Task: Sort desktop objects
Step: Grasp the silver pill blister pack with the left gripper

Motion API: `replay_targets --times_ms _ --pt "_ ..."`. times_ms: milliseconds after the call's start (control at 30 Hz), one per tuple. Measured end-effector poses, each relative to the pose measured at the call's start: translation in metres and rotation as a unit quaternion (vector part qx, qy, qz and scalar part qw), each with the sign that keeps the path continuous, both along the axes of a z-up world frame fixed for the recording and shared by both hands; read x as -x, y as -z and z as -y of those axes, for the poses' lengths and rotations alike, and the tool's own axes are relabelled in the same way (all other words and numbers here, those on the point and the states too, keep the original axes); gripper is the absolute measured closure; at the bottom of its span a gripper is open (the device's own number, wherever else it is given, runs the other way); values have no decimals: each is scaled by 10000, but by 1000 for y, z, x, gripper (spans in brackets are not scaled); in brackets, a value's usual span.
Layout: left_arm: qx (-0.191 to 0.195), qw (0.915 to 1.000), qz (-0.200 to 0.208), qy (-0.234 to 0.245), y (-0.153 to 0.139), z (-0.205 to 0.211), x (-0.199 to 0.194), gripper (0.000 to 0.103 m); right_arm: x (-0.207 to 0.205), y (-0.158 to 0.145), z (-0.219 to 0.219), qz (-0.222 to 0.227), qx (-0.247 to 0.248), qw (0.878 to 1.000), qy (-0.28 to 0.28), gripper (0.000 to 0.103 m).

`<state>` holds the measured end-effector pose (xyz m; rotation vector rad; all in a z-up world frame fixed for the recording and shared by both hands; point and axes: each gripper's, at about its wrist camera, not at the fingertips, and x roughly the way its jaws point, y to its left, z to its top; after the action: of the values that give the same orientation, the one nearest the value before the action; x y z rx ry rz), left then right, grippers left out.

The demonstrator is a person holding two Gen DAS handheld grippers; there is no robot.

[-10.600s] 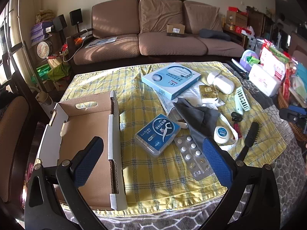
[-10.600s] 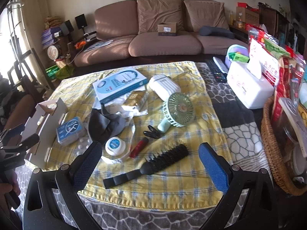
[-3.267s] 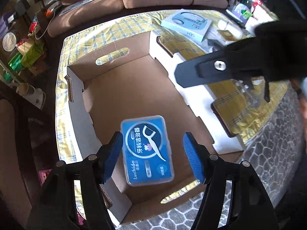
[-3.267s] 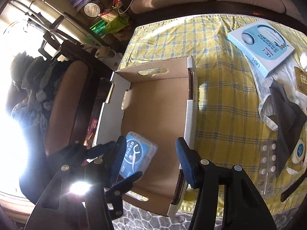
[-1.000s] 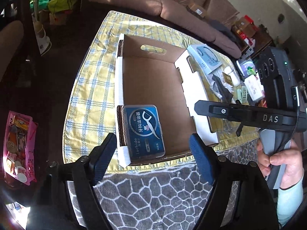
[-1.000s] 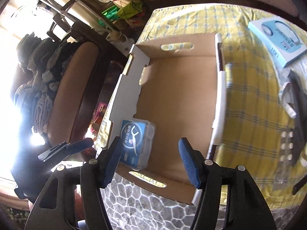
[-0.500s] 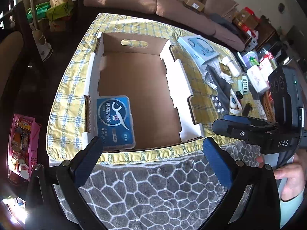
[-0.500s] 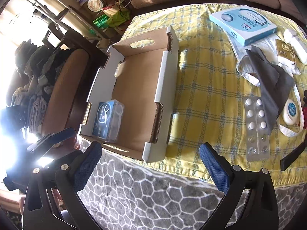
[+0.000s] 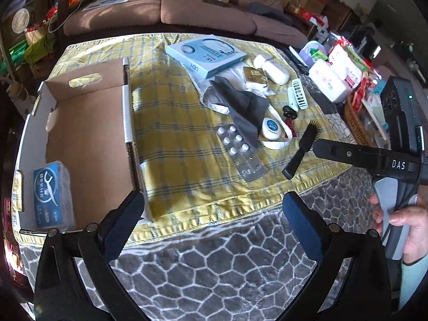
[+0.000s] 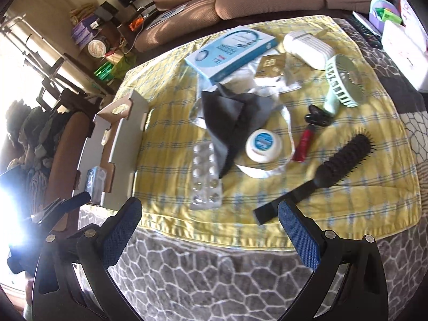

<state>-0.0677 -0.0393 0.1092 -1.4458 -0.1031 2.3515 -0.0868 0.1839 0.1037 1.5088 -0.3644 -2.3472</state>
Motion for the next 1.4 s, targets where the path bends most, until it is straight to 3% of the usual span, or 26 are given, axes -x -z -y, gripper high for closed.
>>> replay_targets --times_ms 233,533,700,833,967,1267,1400 --pt "492 9985 -222 -46 28 -56 13 0 -7 10 -59 -145 -227 9992 307 0" --pt "703 9967 -2 -414 72 -94 43 4 -4 28 -83 -310 -276 9985 345 0" --pt "1005 9945 38 -297 88 -113 49 22 4 34 -91 -320 -123 9984 439 0" --pt "1214 9922 51 -293 98 -119 51 25 8 37 -93 -290 33 9986 441 1" --pt "1117 9935 13 -206 94 -119 49 48 8 37 -94 -305 146 9985 435 1" --pt "388 9991 120 -102 77 -86 26 56 4 37 -87 -154 453 9984 315 1" --pt "262 9996 -17 -42 64 -68 1 57 6 40 -66 170 1204 9926 -14 1"
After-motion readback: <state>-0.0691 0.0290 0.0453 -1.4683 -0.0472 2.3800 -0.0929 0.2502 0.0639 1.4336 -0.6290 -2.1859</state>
